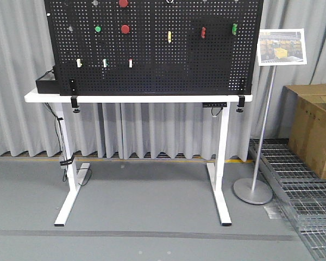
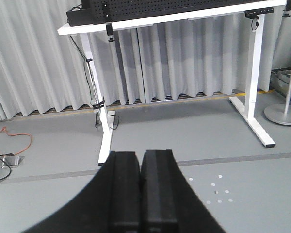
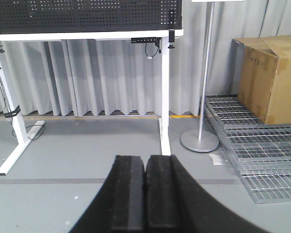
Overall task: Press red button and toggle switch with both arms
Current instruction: 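Drive the base forward toward the black pegboard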
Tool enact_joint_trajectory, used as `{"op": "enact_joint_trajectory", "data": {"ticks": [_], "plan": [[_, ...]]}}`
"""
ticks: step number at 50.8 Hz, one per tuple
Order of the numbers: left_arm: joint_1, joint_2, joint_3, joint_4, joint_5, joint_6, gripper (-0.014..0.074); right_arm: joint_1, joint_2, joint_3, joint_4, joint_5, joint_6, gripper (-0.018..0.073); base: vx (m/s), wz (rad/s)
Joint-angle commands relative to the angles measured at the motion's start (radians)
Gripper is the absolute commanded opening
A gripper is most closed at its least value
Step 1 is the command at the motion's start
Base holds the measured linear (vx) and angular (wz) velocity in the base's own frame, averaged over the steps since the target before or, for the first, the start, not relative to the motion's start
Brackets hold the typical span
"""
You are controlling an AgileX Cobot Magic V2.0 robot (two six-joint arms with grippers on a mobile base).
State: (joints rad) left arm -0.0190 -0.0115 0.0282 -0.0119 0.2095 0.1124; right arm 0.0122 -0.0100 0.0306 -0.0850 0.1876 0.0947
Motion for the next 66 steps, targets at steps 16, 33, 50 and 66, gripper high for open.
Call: {"op": "enact_joint_trajectory", "data": {"ticks": [16,33,50,66], "plan": [[-0.002,-0.006,0.031,-0.009,-0.079,-0.008,0.0001,-0.006,-0.009,0.011,-0.011,-0.08,-0.008,0.0,0.01,-0.01],[-0.002,-0.006,0.031,-0.009,-0.079,-0.008,0.0001,-0.006,-0.009,0.011,-0.011,-0.08,-0.008,0.0,0.06,0.0],[-0.002,-0.006,0.031,-0.009,-0.079,-0.008,0.0001,-0.006,-0.009,0.011,-0.011,-0.08,-0.008,0.0,0.23,0.04],[-0.002,-0.006,0.031,-0.009,-0.079,-0.008,0.0001,-0.006,-0.009,0.011,-0.011,-0.08,-0.008,0.0,0.37,0.0]]}}
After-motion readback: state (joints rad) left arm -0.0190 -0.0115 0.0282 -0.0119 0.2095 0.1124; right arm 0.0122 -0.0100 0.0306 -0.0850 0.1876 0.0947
